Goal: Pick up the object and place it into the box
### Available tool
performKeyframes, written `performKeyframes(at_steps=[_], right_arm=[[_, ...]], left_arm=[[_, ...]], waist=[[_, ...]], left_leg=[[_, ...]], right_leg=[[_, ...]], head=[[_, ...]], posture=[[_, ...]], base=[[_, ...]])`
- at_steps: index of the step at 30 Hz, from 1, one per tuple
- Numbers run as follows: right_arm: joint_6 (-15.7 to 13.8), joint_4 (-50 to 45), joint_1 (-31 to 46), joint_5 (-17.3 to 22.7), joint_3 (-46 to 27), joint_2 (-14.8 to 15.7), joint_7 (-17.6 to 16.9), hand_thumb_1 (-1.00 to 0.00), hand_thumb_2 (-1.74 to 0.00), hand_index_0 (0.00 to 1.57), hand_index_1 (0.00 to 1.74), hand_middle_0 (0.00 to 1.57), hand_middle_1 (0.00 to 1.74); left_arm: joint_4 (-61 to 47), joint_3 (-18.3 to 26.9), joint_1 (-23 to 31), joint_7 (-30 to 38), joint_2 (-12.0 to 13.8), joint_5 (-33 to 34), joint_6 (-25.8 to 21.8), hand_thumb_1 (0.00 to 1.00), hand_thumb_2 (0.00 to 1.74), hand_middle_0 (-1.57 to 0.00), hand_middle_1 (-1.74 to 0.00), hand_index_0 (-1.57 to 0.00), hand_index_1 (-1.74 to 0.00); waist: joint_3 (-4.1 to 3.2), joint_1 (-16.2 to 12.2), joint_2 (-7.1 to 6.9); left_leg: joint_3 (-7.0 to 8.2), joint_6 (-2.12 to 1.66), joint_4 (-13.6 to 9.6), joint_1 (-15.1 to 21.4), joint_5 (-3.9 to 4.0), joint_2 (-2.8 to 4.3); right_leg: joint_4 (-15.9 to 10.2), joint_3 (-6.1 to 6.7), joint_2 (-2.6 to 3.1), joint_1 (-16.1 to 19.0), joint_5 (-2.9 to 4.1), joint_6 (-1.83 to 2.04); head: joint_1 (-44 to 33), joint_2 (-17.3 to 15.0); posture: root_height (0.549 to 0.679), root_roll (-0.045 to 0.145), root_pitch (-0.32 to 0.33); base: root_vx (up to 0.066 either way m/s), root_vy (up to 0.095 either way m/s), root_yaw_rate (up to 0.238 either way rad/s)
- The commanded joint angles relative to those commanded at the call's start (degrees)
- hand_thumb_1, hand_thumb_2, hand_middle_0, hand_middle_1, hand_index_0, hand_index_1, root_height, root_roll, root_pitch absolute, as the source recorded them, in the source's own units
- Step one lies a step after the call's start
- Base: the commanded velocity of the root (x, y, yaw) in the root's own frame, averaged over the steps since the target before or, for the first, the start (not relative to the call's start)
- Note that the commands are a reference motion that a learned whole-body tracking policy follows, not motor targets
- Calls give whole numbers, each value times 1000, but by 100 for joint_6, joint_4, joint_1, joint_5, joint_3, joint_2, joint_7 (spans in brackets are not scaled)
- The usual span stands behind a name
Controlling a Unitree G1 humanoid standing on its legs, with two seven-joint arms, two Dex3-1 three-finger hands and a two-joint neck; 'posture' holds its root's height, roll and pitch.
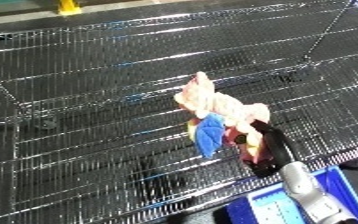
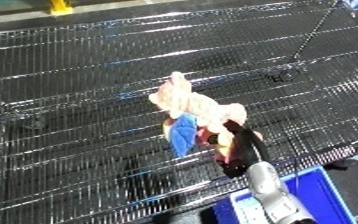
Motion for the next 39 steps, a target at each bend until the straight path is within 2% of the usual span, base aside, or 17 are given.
performKeyframes(at_steps=[7, 13, 17, 19, 21, 23, 27, 33, 39], right_arm=[[-251, -2144, 1641, -124, -1464, 132, -681, -950, -1653, 1492, 1653, 1492, 1653], [-471, -3318, 2641, -100, -2605, 412, -1109, -950, -1653, 1492, 1653, 1492, 1653], [-629, -3824, 3141, 49, -3204, 653, -1260, -950, -1653, 1492, 1653, 1492, 1653], [-703, -4019, 3337, 127, -3437, 750, -1306, -950, -1653, 1492, 1653, 1492, 1653], [-748, -4174, 3525, 176, -3632, 786, -1317, -950, -1653, 1492, 1653, 1492, 1653], [-743, -4268, 3727, 167, -3806, 747, -1279, -950, -1653, 1492, 1653, 1492, 1653], [-725, -4332, 4099, 175, -4184, 646, -1241, -950, -1653, 1492, 1653, 1492, 1653], [-975, -4355, 4572, 499, -4719, 825, -1321, -950, -1653, 1492, 1653, 1492, 1653], [-1050, -4297, 4941, 518, -5092, 878, -1402, -950, -1653, 1492, 1653, 1492, 1653]], left_arm=[[141, 137, -38, 87, -154, 174, 61, 1000, 1740, -1570, -1740, -1570, -1740], [154, 243, 15, 121, -304, 205, 131, 1000, 1740, -1570, -1740, -1570, -1740], [178, 299, 17, 144, -370, 180, 181, 1000, 1740, -1570, -1740, -1570, -1740], [175, 318, 18, 148, -401, 168, 204, 1000, 1740, -1570, -1740, -1570, -1740], [169, 326, 17, 147, -418, 166, 236, 1000, 1740, -1570, -1740, -1570, -1740], [177, 324, 15, 142, -428, 160, 276, 1000, 1740, -1570, -1740, -1570, -1740], [219, 299, 37, 131, -444, 97, 346, 1000, 1740, -1570, -1740, -1570, -1740], [321, 168, 52, 138, -451, 18, 380, 1000, 1740, -1570, -1740, -1570, -1740], [364, 72, 37, 82, -472, 50, 368, 1000, 1740, -1570, -1740, -1570, -1740]], waist=[[0, -269, -94], [0, -464, -139], [0, -583, -154], [0, -649, -158], [0, -726, -165], [0, -803, -178], [0, -955, -184], [-3, -1243, -109], [-52, -1532, -2]], left_leg=[[38, 58, -10, 201, -3, 26], [66, 82, 40, 355, -17, 22], [91, 94, 86, 470, -43, 21], [105, 98, 110, 542, -66, 26], [123, 99, 135, 633, -91, 34], [144, 101, 151, 735, -116, 45], [184, 112, 168, 850, -150, 66], [286, 155, 136, 907, -174, 57], [445, 186, 68, 1024, -206, 37]], right_leg=[[7, -3, -29, 203, 22, 12], [15, 14, -41, 376, 53, 4], [-2, 36, -36, 501, 77, -3], [-24, 53, -25, 576, 85, 0], [-50, 75, -11, 670, 87, 5], [-83, 91, 1, 780, 87, 8], [-145, 113, 14, 902, 107, 8], [-305, 196, 23, 916, 231, 29], [-435, 294, 25, 941, 259, 54]], head=[[119, -107], [374, -224], [670, -453], [928, -829], [1241, -1358], [1532, -1601], [2177, -1852], [2678, -2042], [2847, -2161]], posture=[[637, 54, -71], [635, 58, -115], [635, 60, -141], [634, 60, -155], [634, 60, -170], [634, 60, -186], [634, 58, -207], [633, 61, -215], [635, 68, -213]], base=[[-13, -1, -22], [-4, -10, -22], [3, -10, -39], [6, -3, -79], [18, 10, -97], [29, 16, -103], [14, 10, -71], [-11, 29, -110], [0, 41, -138]])
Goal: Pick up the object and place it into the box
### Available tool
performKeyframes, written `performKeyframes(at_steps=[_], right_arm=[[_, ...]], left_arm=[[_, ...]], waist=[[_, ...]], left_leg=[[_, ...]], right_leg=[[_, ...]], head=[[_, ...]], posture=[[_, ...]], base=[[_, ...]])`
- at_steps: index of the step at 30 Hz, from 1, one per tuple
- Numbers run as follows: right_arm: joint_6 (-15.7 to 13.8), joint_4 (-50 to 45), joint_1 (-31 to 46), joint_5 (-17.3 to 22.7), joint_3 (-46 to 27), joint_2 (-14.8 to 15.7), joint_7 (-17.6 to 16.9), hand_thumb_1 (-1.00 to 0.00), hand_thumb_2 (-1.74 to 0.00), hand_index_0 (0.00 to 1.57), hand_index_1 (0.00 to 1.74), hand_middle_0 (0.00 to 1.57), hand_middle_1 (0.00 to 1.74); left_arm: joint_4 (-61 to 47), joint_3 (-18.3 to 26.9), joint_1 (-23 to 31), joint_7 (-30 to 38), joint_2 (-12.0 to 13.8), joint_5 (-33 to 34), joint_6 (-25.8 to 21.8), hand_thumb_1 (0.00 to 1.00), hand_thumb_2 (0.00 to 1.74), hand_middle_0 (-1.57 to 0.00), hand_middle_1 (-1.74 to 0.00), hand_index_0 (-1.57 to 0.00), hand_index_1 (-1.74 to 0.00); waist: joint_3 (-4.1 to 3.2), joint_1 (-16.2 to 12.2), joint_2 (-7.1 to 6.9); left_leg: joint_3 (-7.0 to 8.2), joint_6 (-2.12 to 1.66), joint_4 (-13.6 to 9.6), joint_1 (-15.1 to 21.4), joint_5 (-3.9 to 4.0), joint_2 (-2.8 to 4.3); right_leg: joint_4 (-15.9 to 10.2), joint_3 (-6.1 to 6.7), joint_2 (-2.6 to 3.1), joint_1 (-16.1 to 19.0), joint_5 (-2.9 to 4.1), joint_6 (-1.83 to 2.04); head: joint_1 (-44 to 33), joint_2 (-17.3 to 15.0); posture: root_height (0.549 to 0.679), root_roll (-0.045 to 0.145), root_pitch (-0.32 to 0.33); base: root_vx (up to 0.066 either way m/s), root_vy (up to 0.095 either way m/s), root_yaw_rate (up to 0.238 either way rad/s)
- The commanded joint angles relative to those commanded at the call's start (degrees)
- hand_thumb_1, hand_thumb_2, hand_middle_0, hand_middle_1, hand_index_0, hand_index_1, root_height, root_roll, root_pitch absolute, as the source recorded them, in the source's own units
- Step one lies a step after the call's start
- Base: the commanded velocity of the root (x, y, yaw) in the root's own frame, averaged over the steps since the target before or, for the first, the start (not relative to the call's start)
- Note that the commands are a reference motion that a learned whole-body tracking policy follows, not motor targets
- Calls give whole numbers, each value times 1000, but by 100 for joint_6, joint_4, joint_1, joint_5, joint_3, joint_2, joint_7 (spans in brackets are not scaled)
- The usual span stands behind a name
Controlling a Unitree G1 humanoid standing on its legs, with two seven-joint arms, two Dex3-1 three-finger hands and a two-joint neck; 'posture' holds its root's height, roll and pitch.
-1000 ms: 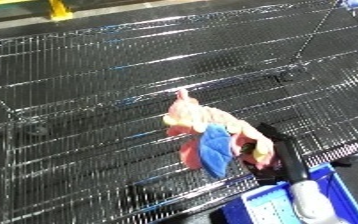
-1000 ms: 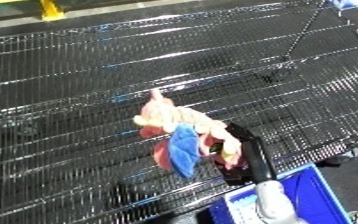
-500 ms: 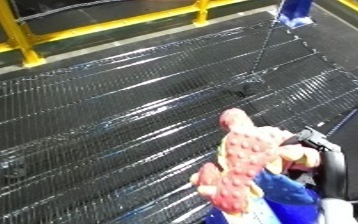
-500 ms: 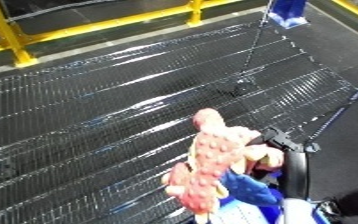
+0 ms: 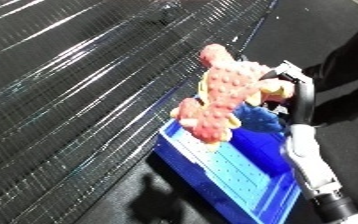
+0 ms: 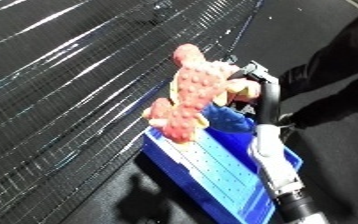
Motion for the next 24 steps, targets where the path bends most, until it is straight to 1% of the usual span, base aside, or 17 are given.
performKeyframes(at_steps=[1, 6, 11, 15, 20, 24], right_arm=[[-17, 26, 35, 14, -56, -8, -20, -950, -1653, 1492, 1653, 1492, 1653], [-98, 148, 198, 75, -322, -2, -121, -700, -1218, 1099, 1218, 1099, 1218], [-88, 207, 296, -88, -530, -3, -318, -450, -783, 706, 783, 706, 783], [-46, 267, 328, -210, -603, -12, -436, -250, -435, 393, 435, 393, 435], [-2, 386, 356, -310, -667, -9, -541, 0, 0, 0, 0, 0, 0], [-5, 417, 366, -348, -679, 6, -578, 0, 0, 0, 0, 0, 0]], left_arm=[[6, -16, -5, -7, -4, 3, -5, 1000, 1740, -1570, -1740, -1570, -1740], [41, -68, -21, -37, -18, 20, -23, 1000, 1740, -1570, -1740, -1570, -1740], [30, -82, -15, -67, -9, 65, -56, 1000, 1740, -1570, -1740, -1570, -1740], [8, -72, 6, -93, 11, 102, -66, 1000, 1740, -1570, -1740, -1570, -1740], [10, -23, 62, -114, 40, 155, -56, 1000, 1740, -1570, -1740, -1570, -1740], [4, -7, 118, -124, 49, 161, -59, 1000, 1740, -1570, -1740, -1570, -1740]], waist=[[-8, -43, 18], [-40, -254, 107], [-69, -391, 194], [-95, -429, 244], [-125, -392, 261], [-147, -346, 256]], left_leg=[[22, 1, -11, 17, -3, -3], [134, -3, -65, 84, -14, -14], [221, -9, -143, 148, -10, -18], [247, -12, -198, 180, 0, -26], [267, -19, -272, 191, 33, -15], [267, -21, -305, 199, 53, 5]], right_leg=[[-23, 16, 1, 8, 2, 2], [-112, 84, 8, 28, 5, 7], [-181, 133, 13, 44, -3, 5], [-221, 153, 23, 59, -15, -2], [-284, 144, 32, 85, -25, -5], [-292, 130, 46, 86, -38, -6]], head=[[4, -3], [-99, 46], [-334, 201], [-439, 242], [-456, 407], [-449, 389]], posture=[[635, 70, -213], [637, 76, -207], [639, 80, -199], [640, 81, -193], [642, 79, -187], [642, 78, -186]], base=[[11, 38, -127], [11, 38, -133], [4, 25, -95], [8, 11, -52], [6, -9, -8], [6, -15, 4]])
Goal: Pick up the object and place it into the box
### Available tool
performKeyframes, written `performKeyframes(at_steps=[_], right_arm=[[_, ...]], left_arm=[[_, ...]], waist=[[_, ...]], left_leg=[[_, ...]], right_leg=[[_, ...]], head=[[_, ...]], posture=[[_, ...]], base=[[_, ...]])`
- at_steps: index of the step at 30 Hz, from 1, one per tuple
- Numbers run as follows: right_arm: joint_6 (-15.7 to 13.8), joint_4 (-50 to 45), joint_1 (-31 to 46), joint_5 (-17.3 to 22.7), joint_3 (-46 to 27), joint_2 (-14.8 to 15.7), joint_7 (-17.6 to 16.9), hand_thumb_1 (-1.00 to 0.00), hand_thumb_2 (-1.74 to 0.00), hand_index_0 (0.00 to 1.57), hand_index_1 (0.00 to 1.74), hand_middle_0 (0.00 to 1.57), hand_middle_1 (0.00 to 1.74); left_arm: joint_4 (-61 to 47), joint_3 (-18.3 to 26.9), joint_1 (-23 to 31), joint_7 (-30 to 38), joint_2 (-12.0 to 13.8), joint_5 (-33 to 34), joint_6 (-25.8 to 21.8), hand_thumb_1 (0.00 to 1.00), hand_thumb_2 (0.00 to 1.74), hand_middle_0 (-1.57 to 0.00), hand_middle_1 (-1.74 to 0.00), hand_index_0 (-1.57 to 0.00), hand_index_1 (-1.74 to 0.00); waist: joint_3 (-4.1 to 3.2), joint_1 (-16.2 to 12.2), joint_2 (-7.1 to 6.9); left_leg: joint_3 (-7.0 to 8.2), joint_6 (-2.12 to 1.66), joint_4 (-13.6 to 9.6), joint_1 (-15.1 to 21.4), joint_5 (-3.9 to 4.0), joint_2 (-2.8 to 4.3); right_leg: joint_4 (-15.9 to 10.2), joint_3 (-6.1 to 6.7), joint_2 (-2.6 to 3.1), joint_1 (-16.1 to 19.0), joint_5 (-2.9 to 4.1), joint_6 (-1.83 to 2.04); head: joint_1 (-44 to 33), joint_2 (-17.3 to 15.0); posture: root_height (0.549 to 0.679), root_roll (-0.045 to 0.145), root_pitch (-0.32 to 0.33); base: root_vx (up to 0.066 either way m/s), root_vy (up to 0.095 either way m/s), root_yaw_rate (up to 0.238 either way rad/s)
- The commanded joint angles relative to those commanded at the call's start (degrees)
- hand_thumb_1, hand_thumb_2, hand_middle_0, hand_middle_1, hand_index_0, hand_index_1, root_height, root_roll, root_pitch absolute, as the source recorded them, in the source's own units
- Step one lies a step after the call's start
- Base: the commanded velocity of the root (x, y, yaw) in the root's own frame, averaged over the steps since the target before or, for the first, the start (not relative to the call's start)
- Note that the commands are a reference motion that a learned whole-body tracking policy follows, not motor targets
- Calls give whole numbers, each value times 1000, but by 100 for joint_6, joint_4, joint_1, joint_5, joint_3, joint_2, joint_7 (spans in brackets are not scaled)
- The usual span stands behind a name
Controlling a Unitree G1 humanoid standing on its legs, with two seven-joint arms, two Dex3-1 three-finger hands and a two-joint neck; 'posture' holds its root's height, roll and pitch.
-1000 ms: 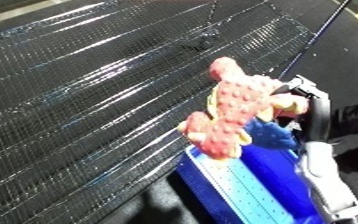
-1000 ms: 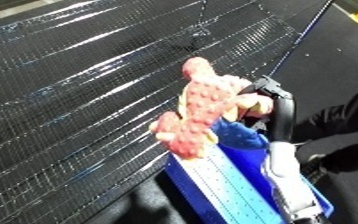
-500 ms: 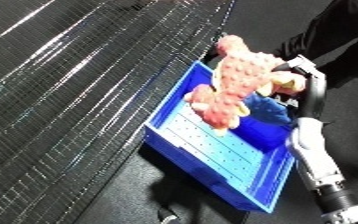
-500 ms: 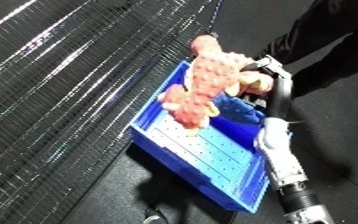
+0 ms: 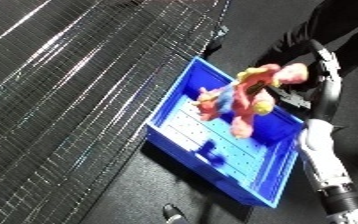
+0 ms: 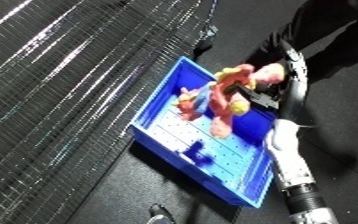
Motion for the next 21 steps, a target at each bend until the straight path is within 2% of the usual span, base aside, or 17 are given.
performKeyframes(at_steps=[7, 11, 15, 16, 17, 18, 21], right_arm=[[-61, -119, -13, 26, 73, 161, 19, 0, 0, 0, 0, 0, 0], [-93, -341, -30, 109, 240, 300, 150, 0, 0, 0, 0, 0, 0], [-180, -598, -123, 450, 556, 519, 462, 0, 0, 0, 0, 0, 0], [-200, -645, -140, 551, 635, 565, 557, 0, 0, 0, 0, 0, 0], [-209, -704, -155, 647, 723, 603, 668, 0, 0, 0, 0, 0, 0], [-208, -763, -169, 725, 808, 630, 769, 0, 0, 0, 0, 0, 0], [-166, -938, -285, 860, 1126, 660, 1043, 0, 0, 0, 0, 0, 0]], left_arm=[[-32, 45, 82, -8, 8, -1, 32, 1000, 1740, -1570, -1740, -1570, -1740], [-110, 102, 140, -28, -3, 1, 67, 1000, 1740, -1570, -1740, -1570, -1740], [-158, 178, 187, -34, -32, -16, 96, 1000, 1740, -1570, -1740, -1570, -1740], [-165, 200, 192, -33, -39, -16, 107, 1000, 1740, -1570, -1740, -1570, -1740], [-180, 226, 195, -37, -44, -16, 121, 1000, 1740, -1570, -1740, -1570, -1740], [-201, 257, 203, -41, -47, -16, 132, 1000, 1740, -1570, -1740, -1570, -1740], [-280, 347, 236, -45, -58, -20, 143, 1000, 1740, -1570, -1740, -1570, -1740]], waist=[[-18, 88, -27], [-26, 157, -39], [-45, 253, -78], [-46, 279, -91], [-44, 316, -104], [-41, 350, -119], [-44, 488, -172]], left_leg=[[-9, -6, -1, -12, 15, 30], [-26, -9, -8, -18, 28, 32], [-68, -15, -16, -30, 53, 39], [-79, -17, -18, -33, 59, 41], [-91, -21, -17, -41, 67, 41], [-103, -25, -13, -51, 74, 40], [-153, -39, 1, -96, 95, 36]], right_leg=[[33, -19, 25, -14, -32, -6], [60, -33, 34, -29, -57, -10], [84, -60, 46, -24, -77, -15], [91, -67, 50, -23, -81, -16], [100, -73, 55, -25, -86, -19], [109, -77, 60, -30, -90, -22], [141, -93, 76, -45, -98, -28]], head=[[-72, 40], [-336, 120], [-788, 127], [-882, 192], [-1071, 486], [-1186, 584], [-1596, 675]], posture=[[641, 77, -186], [641, 77, -183], [642, 74, -180], [642, 73, -179], [642, 72, -179], [642, 72, -178], [642, 70, -176]], base=[[8, -18, 26], [7, -10, 24], [-7, -23, 54], [-12, -32, 62], [-10, -34, 71], [-13, -28, 67], [-23, -25, 89]])
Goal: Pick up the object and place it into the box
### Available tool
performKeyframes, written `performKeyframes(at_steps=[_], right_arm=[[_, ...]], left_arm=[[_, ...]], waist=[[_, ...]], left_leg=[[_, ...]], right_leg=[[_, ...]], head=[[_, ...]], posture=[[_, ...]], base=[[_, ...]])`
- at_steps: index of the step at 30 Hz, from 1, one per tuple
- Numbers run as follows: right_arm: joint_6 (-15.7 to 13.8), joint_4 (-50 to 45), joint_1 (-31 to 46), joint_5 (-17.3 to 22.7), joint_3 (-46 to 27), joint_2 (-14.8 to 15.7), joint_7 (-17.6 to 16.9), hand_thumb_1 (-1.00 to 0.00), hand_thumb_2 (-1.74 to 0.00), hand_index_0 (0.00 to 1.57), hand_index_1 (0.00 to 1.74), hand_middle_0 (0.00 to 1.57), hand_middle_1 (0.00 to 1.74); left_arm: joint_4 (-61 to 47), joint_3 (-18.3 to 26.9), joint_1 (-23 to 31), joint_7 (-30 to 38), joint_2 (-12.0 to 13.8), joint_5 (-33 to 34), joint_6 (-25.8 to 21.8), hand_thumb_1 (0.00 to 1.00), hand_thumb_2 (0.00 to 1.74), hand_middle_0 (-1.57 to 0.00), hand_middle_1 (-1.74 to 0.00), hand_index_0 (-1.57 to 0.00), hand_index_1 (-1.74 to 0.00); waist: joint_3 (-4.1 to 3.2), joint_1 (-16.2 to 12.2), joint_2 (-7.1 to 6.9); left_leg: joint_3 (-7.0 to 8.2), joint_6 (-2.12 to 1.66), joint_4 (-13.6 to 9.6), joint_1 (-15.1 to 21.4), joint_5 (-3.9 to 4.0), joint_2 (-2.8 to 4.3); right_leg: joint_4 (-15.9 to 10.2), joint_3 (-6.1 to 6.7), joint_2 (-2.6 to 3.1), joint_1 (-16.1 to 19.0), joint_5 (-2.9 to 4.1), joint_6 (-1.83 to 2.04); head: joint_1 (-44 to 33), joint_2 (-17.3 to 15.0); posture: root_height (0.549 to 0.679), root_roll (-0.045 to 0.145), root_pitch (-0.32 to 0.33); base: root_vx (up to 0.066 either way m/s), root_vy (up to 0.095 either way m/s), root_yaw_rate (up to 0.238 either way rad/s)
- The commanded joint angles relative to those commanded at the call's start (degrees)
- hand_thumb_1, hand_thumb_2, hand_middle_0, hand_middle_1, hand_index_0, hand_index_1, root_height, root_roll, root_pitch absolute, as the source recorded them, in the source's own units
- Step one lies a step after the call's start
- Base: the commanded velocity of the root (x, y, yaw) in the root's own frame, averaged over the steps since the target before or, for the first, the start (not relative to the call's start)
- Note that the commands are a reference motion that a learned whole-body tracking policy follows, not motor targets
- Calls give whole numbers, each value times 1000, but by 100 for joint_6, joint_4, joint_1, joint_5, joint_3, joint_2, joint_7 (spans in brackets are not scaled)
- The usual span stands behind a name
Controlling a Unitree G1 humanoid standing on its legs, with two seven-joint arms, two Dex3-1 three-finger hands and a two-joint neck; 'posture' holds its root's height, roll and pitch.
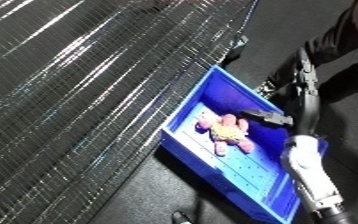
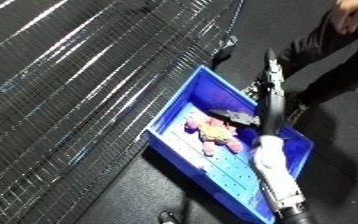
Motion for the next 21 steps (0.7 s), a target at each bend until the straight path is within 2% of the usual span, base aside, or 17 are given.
performKeyframes(at_steps=[4, 11, 15, 21], right_arm=[[63, -106, -242, 6, 374, 23, 159, 0, 0, 0, 0, 0, 0], [107, -245, -759, 28, 1089, 213, 309, 0, 0, 0, 0, 0, 0], [228, -305, -1028, -97, 1545, 253, 448, 0, 0, 0, 0, 0, 0], [368, -294, -1277, -182, 2011, 305, 672, 0, 0, 0, 0, 0, 0]], left_arm=[[-56, 94, 22, 51, -26, 23, 5, 1000, 1740, -1570, -1740, -1570, -1740], [-112, 188, -117, 180, -6, 142, 11, 1000, 1740, -1570, -1740, -1570, -1740], [-119, 234, -295, 240, 47, 241, 27, 1000, 1740, -1570, -1740, -1570, -1740], [-80, 291, -555, 242, 116, 349, 57, 1000, 1740, -1570, -1740, -1570, -1740]], waist=[[-20, 168, -82], [-2, 481, -208], [34, 634, -262], [50, 811, -282]], left_leg=[[-74, -13, 23, -58, 24, 5], [-209, -23, 96, -189, 79, -24], [-267, -38, 134, -244, 106, -37], [-346, -25, 166, -263, 111, -93]], right_leg=[[24, -38, 10, -3, 10, -6], [145, -105, 7, -36, -23, -35], [261, -144, -5, -69, -70, -40], [375, -196, -46, -55, -119, -49]], head=[[-468, 19], [-1991, 100], [-3215, -301], [-4149, -398]], posture=[[642, 67, -175], [641, 65, -177], [639, 65, -180], [638, 67, -187]], base=[[-24, -21, 109], [-20, -18, 137], [-21, -12, 121], [3, -3, 124]])
